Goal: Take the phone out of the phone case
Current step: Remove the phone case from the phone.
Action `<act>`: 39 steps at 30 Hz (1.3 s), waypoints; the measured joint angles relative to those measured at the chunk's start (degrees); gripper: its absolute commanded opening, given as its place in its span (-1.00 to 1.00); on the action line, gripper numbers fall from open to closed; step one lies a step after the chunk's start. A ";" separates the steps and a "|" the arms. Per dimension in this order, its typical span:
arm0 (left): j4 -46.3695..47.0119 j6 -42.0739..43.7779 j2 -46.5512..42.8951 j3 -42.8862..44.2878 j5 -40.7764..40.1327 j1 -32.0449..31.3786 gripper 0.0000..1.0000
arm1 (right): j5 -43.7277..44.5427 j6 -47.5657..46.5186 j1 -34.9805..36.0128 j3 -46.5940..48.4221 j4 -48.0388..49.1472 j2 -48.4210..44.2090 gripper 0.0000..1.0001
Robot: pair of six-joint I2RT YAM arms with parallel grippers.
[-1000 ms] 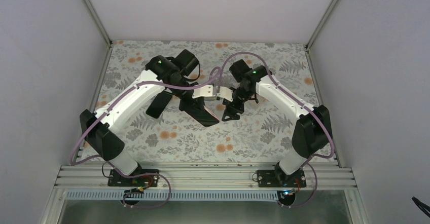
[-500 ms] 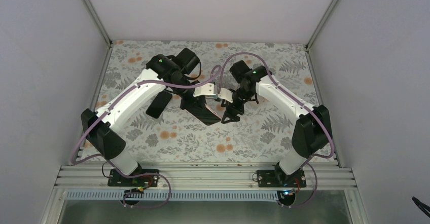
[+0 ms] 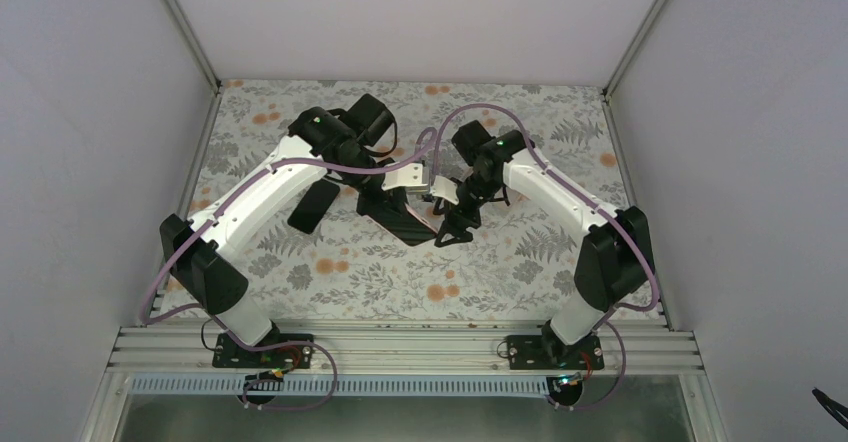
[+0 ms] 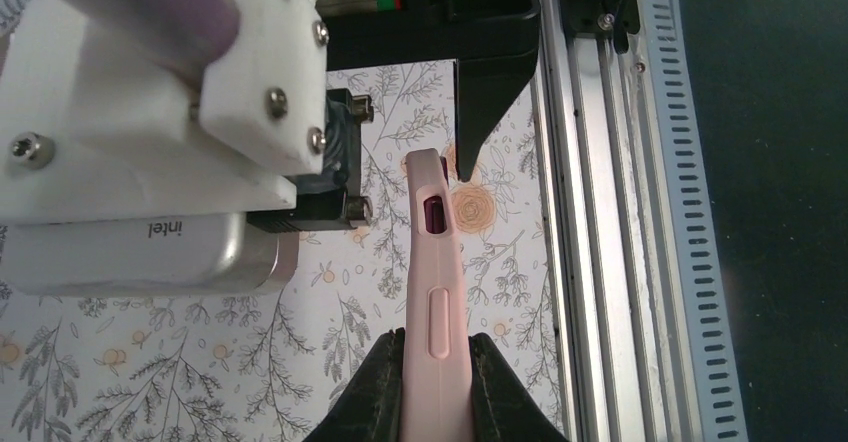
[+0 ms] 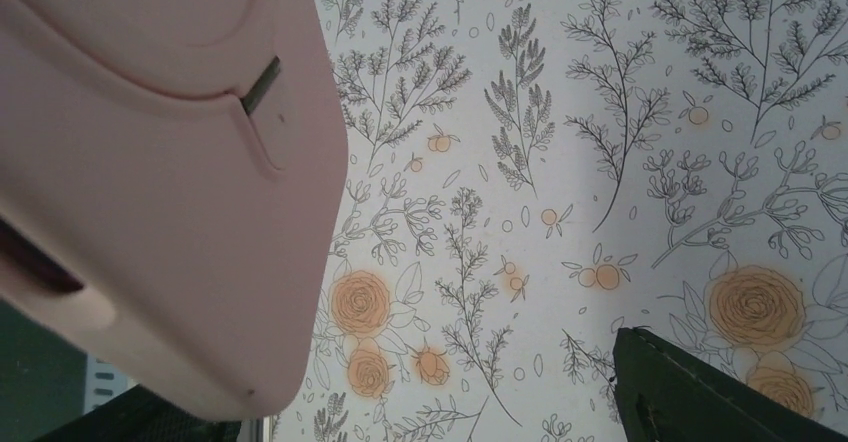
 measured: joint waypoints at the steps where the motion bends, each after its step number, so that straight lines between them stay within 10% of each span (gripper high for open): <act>1: 0.13 -0.02 0.00 0.00 0.00 0.00 -0.95 | -0.22 -0.02 0.00 0.00 -0.07 0.07 0.78; 39: 0.79 0.66 0.00 -0.02 -0.83 0.76 -0.95 | 1.07 1.99 -1.97 2.29 1.99 4.70 0.69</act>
